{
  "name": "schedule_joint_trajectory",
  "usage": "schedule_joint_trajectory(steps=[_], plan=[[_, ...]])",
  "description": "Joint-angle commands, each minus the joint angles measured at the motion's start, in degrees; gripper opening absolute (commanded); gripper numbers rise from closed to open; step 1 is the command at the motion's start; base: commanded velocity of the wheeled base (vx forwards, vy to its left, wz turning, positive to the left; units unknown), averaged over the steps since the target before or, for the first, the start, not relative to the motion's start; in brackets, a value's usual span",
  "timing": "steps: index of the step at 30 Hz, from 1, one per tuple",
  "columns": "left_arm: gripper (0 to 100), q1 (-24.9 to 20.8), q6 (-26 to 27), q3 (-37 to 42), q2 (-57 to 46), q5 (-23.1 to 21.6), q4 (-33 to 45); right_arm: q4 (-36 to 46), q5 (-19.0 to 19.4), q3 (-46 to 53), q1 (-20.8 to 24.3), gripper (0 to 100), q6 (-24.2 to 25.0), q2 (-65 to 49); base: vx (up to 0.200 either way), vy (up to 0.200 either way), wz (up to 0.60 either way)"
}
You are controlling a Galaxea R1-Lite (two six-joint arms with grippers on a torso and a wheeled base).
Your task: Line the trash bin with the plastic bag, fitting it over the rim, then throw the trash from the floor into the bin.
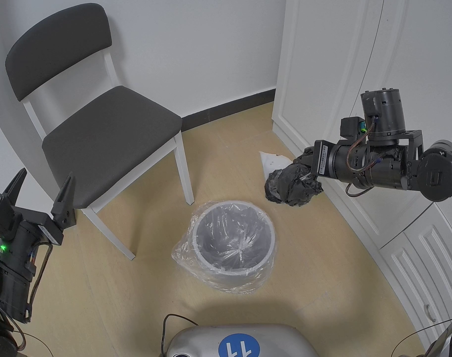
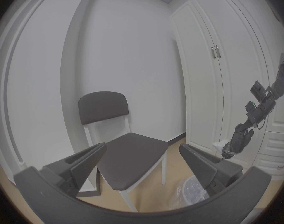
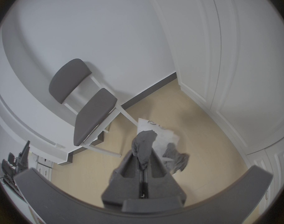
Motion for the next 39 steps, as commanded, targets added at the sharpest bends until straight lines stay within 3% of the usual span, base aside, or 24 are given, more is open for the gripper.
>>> schedule_joint_trajectory(steps=[1, 15, 19, 20, 22, 23, 25, 39], plan=[[100, -0.1, 2.2, 0.1, -3.8, -0.1, 0.0, 0.0, -2.8, 1.5, 3.7, 0, -0.6, 0.1, 0.000, 0.000, 0.00], [100, 0.0, 9.5, 0.3, -14.7, -2.9, 2.8, 0.0, -4.4, 3.9, 7.6, 0, -1.6, 2.0, 0.000, 0.000, 0.00], [100, 0.0, 11.2, -1.1, -22.5, -6.7, 13.4, 0.0, -4.4, 3.9, 7.6, 0, -1.6, 3.3, 0.000, 0.000, 0.00], [100, 0.2, 11.4, -2.1, -27.1, -10.3, 21.1, 0.0, -4.5, 4.3, 7.6, 0, -1.6, 3.6, 0.000, 0.000, 0.00], [100, 0.6, 11.3, -2.9, -30.4, -13.0, 28.2, 0.0, -4.9, 4.7, 7.5, 0, -1.6, 4.0, 0.000, 0.000, 0.00], [100, 0.6, 11.3, -2.9, -30.4, -13.0, 28.2, 0.0, -4.9, 4.7, 7.5, 0, -1.6, 4.0, 0.000, 0.000, 0.00], [100, 0.8, 10.7, -4.4, -34.2, -15.5, 38.0, 0.0, -6.1, 4.9, 7.5, 0, -1.8, 5.3, 0.000, 0.000, 0.00], [100, 0.8, 9.9, -4.1, -34.3, -15.9, 42.0, -5.4, -6.4, 3.7, 5.9, 0, -2.1, 14.9, 0.000, 0.000, 0.00]])
